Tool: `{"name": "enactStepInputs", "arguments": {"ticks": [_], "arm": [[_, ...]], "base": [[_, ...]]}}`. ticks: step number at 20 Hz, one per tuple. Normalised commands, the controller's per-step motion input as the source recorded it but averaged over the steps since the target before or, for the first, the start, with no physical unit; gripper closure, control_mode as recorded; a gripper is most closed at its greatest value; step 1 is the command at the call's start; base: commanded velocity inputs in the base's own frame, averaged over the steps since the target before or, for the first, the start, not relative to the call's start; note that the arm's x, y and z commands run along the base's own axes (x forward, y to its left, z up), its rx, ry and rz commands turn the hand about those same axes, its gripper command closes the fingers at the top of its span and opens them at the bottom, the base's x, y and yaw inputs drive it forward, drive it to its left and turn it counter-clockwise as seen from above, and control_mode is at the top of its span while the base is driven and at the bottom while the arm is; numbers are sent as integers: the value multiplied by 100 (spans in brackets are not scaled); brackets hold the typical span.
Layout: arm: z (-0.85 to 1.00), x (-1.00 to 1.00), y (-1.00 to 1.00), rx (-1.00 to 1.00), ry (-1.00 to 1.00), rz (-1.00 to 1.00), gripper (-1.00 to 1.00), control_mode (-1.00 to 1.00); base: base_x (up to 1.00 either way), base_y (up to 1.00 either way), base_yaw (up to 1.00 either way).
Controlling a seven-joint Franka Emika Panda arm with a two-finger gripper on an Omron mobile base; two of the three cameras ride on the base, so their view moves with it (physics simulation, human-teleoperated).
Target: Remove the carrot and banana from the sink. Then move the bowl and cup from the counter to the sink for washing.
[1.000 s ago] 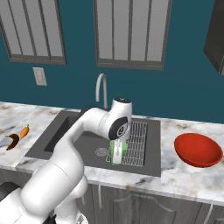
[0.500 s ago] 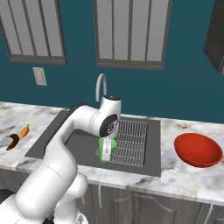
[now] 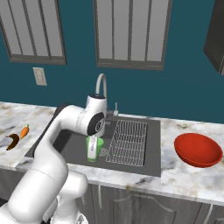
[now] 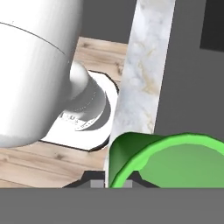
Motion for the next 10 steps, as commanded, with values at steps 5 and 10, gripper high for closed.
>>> {"name": "enactStepInputs", "arguments": {"ticks": [5, 10], "arm": [[0, 7, 52, 0, -1, 0, 100, -100], [0, 11, 51, 0, -1, 0, 100, -100]], "base": [[0, 0, 0], [0, 0, 0]]}}
